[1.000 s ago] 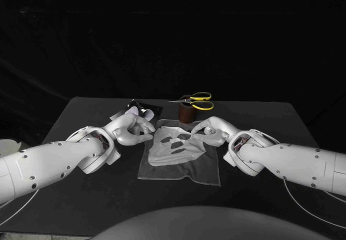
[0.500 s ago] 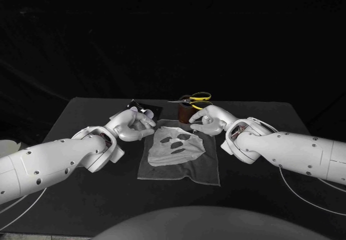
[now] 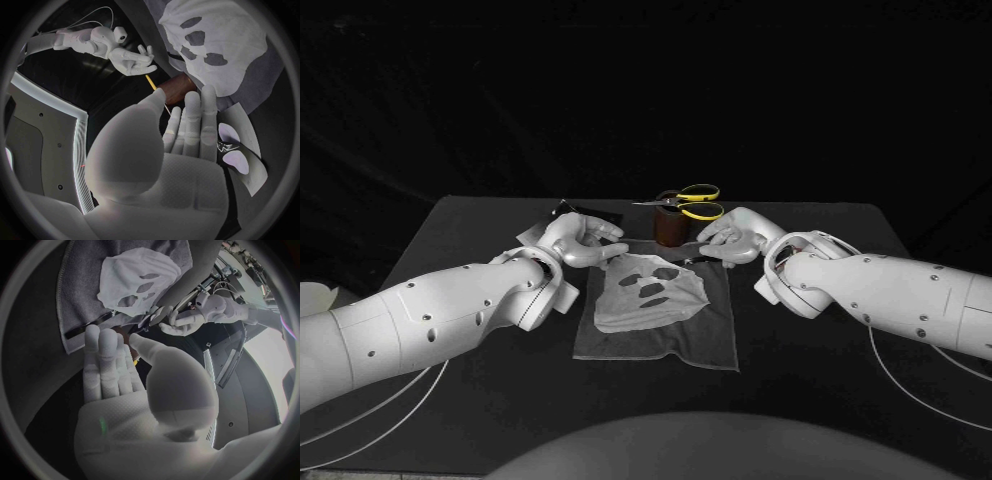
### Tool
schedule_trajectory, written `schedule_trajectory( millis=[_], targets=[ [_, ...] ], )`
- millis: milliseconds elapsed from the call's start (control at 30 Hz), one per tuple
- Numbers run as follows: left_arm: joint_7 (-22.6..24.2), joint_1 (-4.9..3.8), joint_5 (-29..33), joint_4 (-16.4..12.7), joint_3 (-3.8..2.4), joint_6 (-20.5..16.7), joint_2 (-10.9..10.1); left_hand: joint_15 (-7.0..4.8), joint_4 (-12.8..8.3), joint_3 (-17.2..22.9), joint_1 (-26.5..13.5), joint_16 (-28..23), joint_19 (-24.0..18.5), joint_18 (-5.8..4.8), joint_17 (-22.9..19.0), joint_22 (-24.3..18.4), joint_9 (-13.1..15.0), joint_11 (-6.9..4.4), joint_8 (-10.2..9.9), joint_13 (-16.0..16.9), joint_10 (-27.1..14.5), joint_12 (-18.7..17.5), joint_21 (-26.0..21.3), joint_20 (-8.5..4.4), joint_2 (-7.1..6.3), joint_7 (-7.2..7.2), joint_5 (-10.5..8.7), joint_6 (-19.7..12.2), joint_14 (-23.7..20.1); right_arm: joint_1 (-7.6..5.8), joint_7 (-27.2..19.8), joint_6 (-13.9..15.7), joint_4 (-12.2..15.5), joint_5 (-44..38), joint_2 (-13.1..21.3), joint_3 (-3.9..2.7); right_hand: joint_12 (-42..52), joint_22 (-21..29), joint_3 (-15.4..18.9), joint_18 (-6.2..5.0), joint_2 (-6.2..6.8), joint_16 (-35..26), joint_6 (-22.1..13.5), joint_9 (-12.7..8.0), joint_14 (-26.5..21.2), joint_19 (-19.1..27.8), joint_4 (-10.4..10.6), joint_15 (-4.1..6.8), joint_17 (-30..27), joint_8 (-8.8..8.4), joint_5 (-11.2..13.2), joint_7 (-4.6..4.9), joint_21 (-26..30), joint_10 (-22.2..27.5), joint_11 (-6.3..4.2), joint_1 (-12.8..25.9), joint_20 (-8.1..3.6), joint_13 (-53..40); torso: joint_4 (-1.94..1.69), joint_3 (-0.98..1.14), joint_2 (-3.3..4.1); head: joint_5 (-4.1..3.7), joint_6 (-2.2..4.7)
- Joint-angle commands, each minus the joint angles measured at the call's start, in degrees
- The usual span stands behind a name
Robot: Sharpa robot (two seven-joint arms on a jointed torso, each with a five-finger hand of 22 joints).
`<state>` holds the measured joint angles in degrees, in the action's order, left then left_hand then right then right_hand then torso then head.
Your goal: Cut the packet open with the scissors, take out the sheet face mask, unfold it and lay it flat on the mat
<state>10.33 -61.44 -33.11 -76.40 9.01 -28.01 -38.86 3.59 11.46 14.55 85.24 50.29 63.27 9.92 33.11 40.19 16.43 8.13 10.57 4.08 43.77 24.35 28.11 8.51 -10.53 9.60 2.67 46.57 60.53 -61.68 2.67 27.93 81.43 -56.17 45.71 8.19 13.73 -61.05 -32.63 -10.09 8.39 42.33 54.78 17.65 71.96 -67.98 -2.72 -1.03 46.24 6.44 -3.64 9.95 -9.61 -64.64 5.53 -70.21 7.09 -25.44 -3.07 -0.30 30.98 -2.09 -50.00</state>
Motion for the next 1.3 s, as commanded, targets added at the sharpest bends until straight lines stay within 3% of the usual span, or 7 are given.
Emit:
schedule_trajectory(
  millis=[33,333,767,1033,1100,1167,1300],
  targets=[
    [-1.6,-0.06,4.6,1.2,-0.10,-3.5,0.5,0.07,1.2,-1.1,1.1,-0.3,0.6,0.56,-0.4,-0.9,-0.2,0.10,-0.3,-0.4,1.4,-1.0,-0.6,0.01,-0.08,1.72,0.08,0.3,0.3,-0.04,-2.7,-1.0,1.7,5.5,1.1,-0.02,-1.0,0.5,0.5,-0.30,0.71,-0.1,0.4,-0.1,0.5,-0.7,-0.4,0.04,-0.1,0.41,-0.4,0.26,0.3,-1.2,-0.11,-0.2,-0.21,2.0,0.17,0.22,0.07,0.06,0.00],
    [0.8,-0.18,7.1,1.3,-0.90,-2.7,-1.7,0.07,3.3,-3.1,2.3,-0.2,1.1,0.52,-0.8,-2.1,-0.4,-0.03,0.4,-0.3,4.5,-1.2,-1.5,0.10,-0.36,1.85,0.09,2.0,-0.1,-2.34,-6.7,-6.7,7.6,3.4,5.5,-0.06,-4.2,7.3,1.9,0.06,3.22,-12.2,-0.4,-0.8,-9.2,6.9,-0.4,-1.96,-6.5,0.33,-4.4,0.60,6.3,-2.0,0.94,0.4,1.85,8.2,0.03,0.14,-0.09,0.15,0.00],
    [9.0,-2.26,13.1,-5.9,-1.53,6.1,-11.1,0.31,3.5,-3.6,3.2,-0.6,0.6,0.41,-1.2,-2.6,-0.6,0.16,0.6,-0.3,5.0,-1.1,-2.1,0.26,-0.06,2.11,0.10,1.9,-1.4,-12.05,-14.9,-19.8,9.0,0.4,7.5,-0.07,-7.6,26.5,1.8,-0.35,3.72,-30.0,-3.1,-1.7,-12.1,14.7,-1.0,-5.04,-18.4,0.63,-4.1,1.10,6.2,-0.5,2.39,-1.8,5.50,17.9,-0.34,-0.08,-0.16,-0.36,0.00],
    [11.6,-2.66,16.7,-7.3,-1.57,6.9,-12.6,0.41,3.7,-3.9,3.5,-0.6,0.3,0.40,-1.2,-2.7,-0.6,0.21,0.9,-0.2,5.6,-0.8,-2.3,0.35,0.18,2.21,0.10,2.3,-1.8,-16.20,-15.8,-17.1,1.5,-10.1,1.6,-0.08,-9.7,46.7,15.5,2.56,2.86,-38.5,-19.1,-6.1,-30.4,42.4,-0.9,-11.53,-29.7,-3.15,-2.1,-0.38,6.5,12.5,8.08,-3.7,9.54,21.7,-0.53,-0.36,-0.44,-0.47,0.00],
    [11.9,-2.69,17.1,-7.5,-1.57,7.1,-12.7,0.41,3.7,-3.9,3.5,-0.6,0.3,0.40,-1.2,-2.7,-0.6,0.21,1.0,-0.2,5.6,-0.8,-2.3,0.36,0.18,2.22,0.10,2.3,-1.9,-16.90,-15.1,-17.0,-0.4,-13.4,-0.3,-0.09,-8.0,50.7,33.4,3.64,-0.55,-38.7,-24.4,-7.8,-39.1,48.9,4.2,-13.01,-34.7,-3.08,-2.5,-0.58,7.0,17.7,9.02,-11.4,9.71,21.4,-0.61,-0.34,-0.31,-0.46,0.04],
    [12.1,-2.72,17.4,-7.6,-1.58,7.2,-12.8,0.41,3.7,-3.9,3.5,-0.6,0.3,0.40,-1.2,-2.7,-0.6,0.21,1.0,-0.2,5.6,-0.8,-2.3,0.36,0.18,2.22,0.10,2.3,-1.9,-17.51,-14.2,-17.1,-2.0,-17.0,-2.1,-0.10,-8.4,53.4,39.9,5.14,5.66,-40.0,-30.2,-9.3,-50.2,53.8,19.8,-13.40,-38.8,-3.65,-2.9,-3.86,7.6,25.2,8.27,-19.7,9.71,21.6,-0.59,-0.26,-0.20,-0.38,0.35],
    [12.3,-2.85,17.6,-7.8,-1.59,7.4,-12.8,0.42,3.7,-3.9,3.5,-0.6,0.3,0.40,-1.2,-2.7,-0.6,0.23,1.0,-0.2,5.7,-0.8,-2.3,0.37,0.15,2.25,0.10,2.2,-1.9,-18.34,-11.9,-17.6,-4.6,-24.2,-5.2,-0.12,-10.0,55.5,44.7,6.81,8.95,-41.0,-37.0,-11.2,-61.0,58.2,20.0,-12.07,-42.2,-4.58,-4.1,-6.25,8.2,33.0,6.42,-19.1,9.86,22.1,-0.56,-0.30,-0.16,-0.24,0.97]
  ],
)
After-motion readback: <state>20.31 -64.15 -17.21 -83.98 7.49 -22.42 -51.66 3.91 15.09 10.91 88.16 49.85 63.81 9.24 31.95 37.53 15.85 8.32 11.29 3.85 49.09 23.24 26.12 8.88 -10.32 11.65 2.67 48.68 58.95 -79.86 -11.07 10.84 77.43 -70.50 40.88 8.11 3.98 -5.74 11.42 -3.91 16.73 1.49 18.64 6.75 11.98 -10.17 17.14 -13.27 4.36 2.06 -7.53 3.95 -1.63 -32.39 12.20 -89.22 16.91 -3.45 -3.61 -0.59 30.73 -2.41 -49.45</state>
